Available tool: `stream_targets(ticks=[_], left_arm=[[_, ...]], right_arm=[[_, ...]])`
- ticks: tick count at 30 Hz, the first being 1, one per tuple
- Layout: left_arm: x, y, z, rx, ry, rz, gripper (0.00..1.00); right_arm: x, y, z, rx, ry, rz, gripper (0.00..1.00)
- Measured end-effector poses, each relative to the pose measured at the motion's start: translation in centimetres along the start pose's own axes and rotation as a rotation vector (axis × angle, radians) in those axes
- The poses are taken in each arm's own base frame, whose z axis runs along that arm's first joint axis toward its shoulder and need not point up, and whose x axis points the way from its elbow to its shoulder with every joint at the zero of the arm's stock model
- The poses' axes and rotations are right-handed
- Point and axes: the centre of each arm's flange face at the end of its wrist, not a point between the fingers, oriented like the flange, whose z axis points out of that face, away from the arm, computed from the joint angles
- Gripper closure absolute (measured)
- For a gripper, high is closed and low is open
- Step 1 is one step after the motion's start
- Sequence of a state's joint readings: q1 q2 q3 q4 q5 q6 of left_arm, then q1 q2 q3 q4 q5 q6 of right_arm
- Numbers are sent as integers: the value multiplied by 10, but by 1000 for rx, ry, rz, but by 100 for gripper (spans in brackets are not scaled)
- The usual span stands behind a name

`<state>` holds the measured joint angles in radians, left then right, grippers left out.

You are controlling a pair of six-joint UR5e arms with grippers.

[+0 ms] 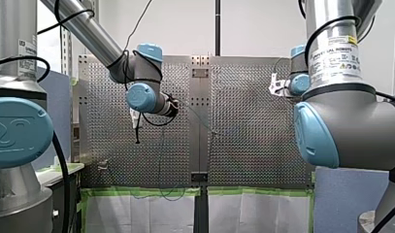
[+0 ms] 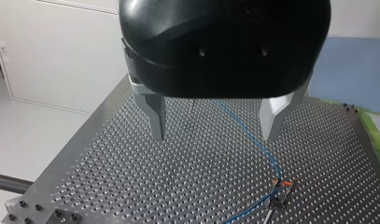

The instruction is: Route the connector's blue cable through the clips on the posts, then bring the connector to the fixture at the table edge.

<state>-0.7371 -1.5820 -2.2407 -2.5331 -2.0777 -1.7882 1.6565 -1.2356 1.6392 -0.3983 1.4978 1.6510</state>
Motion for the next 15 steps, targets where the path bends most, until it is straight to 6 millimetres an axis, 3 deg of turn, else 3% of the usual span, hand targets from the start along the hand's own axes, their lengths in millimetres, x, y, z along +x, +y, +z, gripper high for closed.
stream_targets(ticks=[10,15], left_arm=[[1,2,0,-6,9,10,0],[0,2,1,-7,9,10,0]], right_arm=[[-31,17,7,-1,2,10,100],[-35,26,12,0,17,9,100]])
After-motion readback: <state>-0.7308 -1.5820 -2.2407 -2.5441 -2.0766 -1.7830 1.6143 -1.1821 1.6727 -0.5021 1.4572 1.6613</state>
